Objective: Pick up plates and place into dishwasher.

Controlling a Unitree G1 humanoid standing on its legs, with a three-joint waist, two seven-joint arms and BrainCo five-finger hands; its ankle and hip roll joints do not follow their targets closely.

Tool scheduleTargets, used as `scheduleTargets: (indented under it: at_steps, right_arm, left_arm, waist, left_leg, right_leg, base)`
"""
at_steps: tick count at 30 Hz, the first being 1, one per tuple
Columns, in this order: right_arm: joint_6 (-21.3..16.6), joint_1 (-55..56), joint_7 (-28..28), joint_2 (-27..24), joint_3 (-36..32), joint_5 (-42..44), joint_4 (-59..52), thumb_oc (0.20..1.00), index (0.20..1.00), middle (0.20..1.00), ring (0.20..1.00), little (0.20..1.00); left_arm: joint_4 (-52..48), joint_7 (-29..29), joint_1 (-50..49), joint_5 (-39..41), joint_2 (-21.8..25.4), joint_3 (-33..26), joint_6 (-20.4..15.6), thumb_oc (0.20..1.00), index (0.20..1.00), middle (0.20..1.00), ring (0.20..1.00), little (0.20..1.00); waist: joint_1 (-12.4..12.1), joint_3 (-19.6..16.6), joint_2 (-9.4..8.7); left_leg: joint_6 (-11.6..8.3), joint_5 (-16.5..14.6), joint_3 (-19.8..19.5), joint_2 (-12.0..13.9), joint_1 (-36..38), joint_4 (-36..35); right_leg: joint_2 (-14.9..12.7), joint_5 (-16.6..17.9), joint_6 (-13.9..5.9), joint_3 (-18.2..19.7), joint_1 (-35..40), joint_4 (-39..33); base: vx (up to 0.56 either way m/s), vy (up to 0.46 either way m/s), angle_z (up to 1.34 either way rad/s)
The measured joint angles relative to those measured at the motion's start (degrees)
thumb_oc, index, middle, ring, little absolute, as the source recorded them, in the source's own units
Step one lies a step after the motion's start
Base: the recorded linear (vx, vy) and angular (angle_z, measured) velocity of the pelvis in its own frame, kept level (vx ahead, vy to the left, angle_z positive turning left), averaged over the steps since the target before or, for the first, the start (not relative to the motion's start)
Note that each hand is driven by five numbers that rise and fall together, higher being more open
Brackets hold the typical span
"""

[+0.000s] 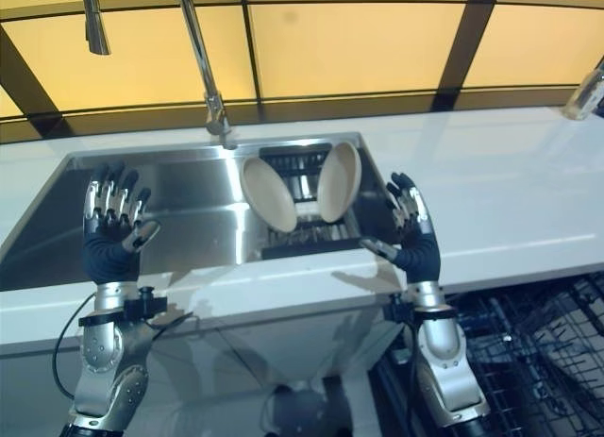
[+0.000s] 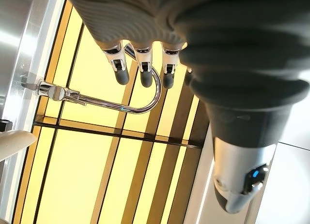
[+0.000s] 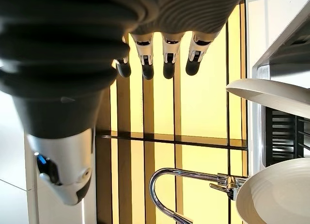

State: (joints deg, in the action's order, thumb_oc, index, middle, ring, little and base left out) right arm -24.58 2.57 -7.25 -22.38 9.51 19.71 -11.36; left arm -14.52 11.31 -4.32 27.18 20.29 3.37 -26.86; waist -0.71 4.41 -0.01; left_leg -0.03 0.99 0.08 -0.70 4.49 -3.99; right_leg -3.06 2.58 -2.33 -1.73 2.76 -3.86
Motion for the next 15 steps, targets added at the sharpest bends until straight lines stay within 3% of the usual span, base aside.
scheduleTargets:
  at_steps: [15]
  right_arm:
    - [0.0, 0.0, -0.7, 0.0, 0.0, 0.1, 0.0, 1.0, 1.0, 1.0, 1.0, 1.0]
  left_arm:
    - [0.0, 0.3, -0.2, 0.0, 0.0, 0.0, -1.0, 1.0, 1.0, 1.0, 1.0, 1.0]
  waist:
    - [0.0, 0.0, -0.02]
  left_leg:
    - [0.0, 0.0, 0.1, 0.0, 0.1, -0.2]
  right_leg:
    - [0.0, 0.0, 0.02, 0.1, 0.0, -0.3]
  base:
    - [0.0, 0.0, 0.0]
